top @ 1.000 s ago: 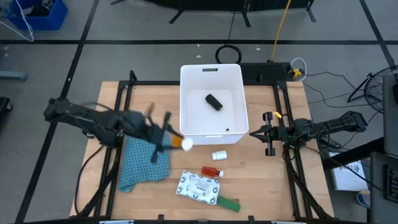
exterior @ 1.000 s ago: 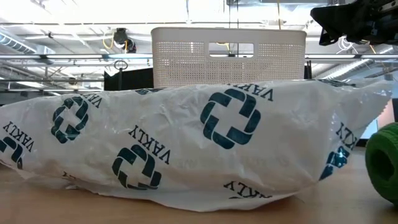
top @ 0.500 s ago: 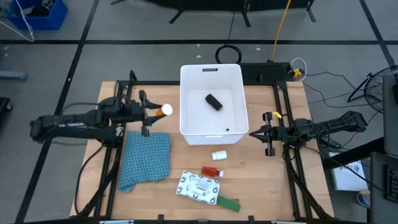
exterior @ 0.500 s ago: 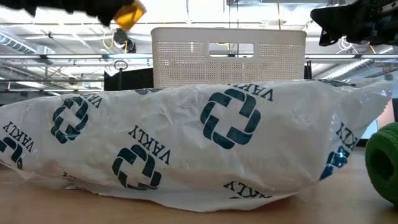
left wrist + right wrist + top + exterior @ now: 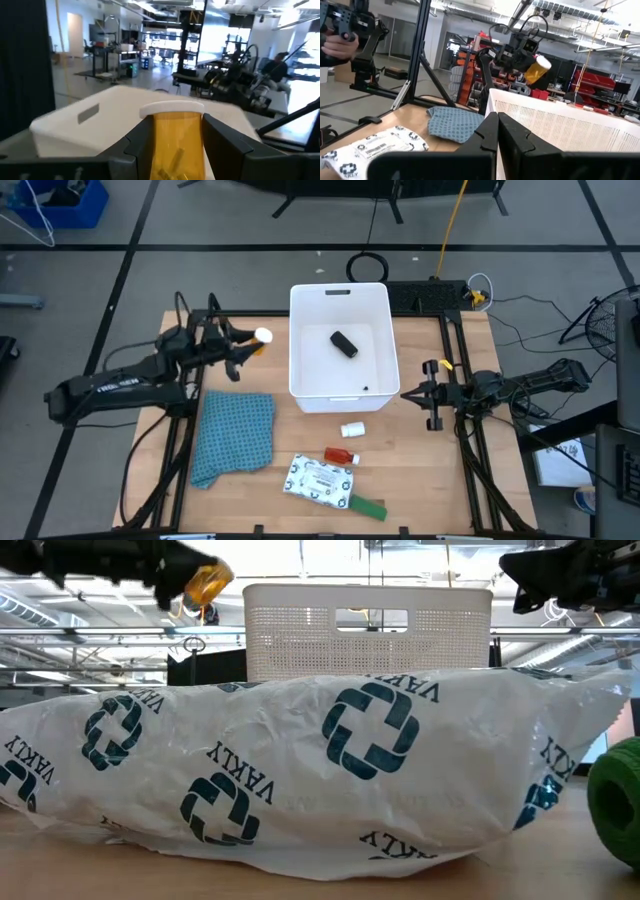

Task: Pick & place medical supplies in basket/bin
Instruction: Put the yellow pill bottle in the white basket

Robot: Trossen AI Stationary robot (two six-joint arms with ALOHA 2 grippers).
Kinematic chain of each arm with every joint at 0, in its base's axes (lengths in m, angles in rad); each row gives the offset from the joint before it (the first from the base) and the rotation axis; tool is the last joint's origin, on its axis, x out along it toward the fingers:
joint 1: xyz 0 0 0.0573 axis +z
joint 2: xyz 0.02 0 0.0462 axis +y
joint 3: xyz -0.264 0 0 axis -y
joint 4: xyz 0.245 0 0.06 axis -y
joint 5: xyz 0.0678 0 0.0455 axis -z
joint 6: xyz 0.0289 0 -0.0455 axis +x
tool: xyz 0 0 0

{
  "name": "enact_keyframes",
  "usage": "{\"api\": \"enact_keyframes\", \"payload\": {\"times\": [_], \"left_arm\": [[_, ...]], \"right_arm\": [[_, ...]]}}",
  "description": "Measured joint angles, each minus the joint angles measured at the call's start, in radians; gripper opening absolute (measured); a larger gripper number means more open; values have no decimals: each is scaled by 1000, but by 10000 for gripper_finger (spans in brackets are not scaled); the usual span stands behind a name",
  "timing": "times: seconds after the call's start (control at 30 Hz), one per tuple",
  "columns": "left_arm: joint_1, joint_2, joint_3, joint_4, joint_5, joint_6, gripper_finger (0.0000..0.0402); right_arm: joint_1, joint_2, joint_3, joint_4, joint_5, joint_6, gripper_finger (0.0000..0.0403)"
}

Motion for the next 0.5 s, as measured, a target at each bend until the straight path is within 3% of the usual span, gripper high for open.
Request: {"api": "enact_keyframes", "payload": {"times": [0.17,0.5], "left_arm": [[0,188,221,-108,50,-8,148],[-3,702,686,-319,82,55,148]], "right_arm": [[0,0,0,14,0,-4,0],[0,0,0,18,0,-28,0]]}}
